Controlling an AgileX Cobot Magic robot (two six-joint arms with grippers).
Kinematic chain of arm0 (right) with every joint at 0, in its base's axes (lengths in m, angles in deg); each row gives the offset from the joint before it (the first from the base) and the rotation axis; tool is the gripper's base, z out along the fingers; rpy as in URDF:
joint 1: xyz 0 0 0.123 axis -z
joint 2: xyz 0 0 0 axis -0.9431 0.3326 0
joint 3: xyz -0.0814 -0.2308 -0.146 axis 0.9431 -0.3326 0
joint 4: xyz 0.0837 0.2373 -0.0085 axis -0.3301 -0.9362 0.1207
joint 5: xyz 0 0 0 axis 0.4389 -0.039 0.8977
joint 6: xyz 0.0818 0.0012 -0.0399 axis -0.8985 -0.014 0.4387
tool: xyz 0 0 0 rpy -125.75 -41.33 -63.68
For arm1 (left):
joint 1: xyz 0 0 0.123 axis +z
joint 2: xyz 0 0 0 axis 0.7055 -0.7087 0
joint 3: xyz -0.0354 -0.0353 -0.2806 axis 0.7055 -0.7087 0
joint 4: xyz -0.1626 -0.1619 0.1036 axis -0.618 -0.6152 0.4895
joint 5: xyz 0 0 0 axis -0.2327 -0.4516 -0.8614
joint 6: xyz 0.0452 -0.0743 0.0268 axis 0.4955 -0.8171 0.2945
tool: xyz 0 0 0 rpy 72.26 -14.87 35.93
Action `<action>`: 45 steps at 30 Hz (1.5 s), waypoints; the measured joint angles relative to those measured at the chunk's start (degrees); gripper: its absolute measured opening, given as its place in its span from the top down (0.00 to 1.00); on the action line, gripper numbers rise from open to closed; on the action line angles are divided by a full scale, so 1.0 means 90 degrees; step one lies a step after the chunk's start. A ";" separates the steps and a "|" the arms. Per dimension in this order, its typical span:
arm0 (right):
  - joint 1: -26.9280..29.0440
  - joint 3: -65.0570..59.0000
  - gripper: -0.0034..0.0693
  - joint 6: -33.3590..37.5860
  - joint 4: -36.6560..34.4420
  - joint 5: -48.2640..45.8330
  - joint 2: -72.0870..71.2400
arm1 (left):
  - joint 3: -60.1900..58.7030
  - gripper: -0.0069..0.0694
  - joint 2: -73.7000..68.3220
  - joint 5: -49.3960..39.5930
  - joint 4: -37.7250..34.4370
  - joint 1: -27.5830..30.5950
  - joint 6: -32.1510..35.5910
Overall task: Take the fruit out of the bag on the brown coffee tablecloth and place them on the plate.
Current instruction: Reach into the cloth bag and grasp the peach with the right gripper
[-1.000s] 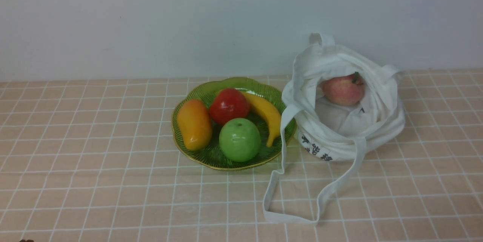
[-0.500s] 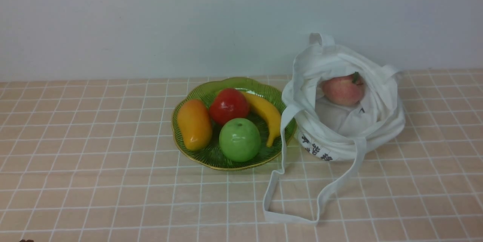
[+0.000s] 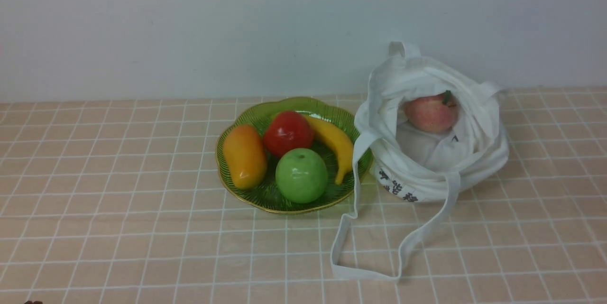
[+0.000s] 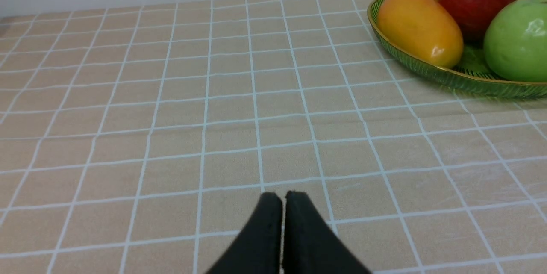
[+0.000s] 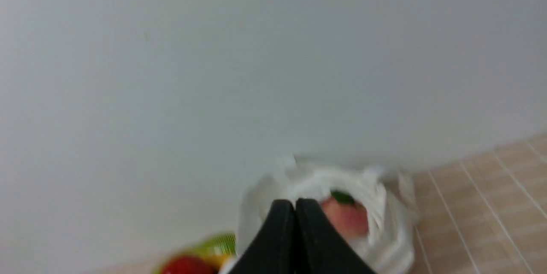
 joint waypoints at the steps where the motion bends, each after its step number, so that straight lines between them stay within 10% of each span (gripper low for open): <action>1: 0.0000 0.0284 0.97 0.0051 0.0080 -0.0452 0.0508 | 0.0000 0.92 0.0000 0.0000 0.0000 0.0000 0.0000; 17: -0.1347 0.2629 0.87 0.1815 -0.0524 -0.0921 0.6721 | 0.0000 0.92 0.0000 0.0000 0.0000 0.0000 0.0000; 24: -0.1412 0.3885 0.61 0.1870 -0.0142 -0.0454 0.8400 | 0.0000 0.92 0.0000 0.0000 0.0000 0.0000 0.0000; 32: -0.1321 0.5184 0.07 0.1617 -0.0123 0.0244 0.9992 | 0.0000 0.92 0.0000 0.0000 0.0000 0.0000 0.0000; 45: -0.1034 0.6462 0.00 0.1439 0.0201 0.0458 1.1206 | 0.0000 0.92 0.0000 0.0000 0.0000 0.0000 0.0000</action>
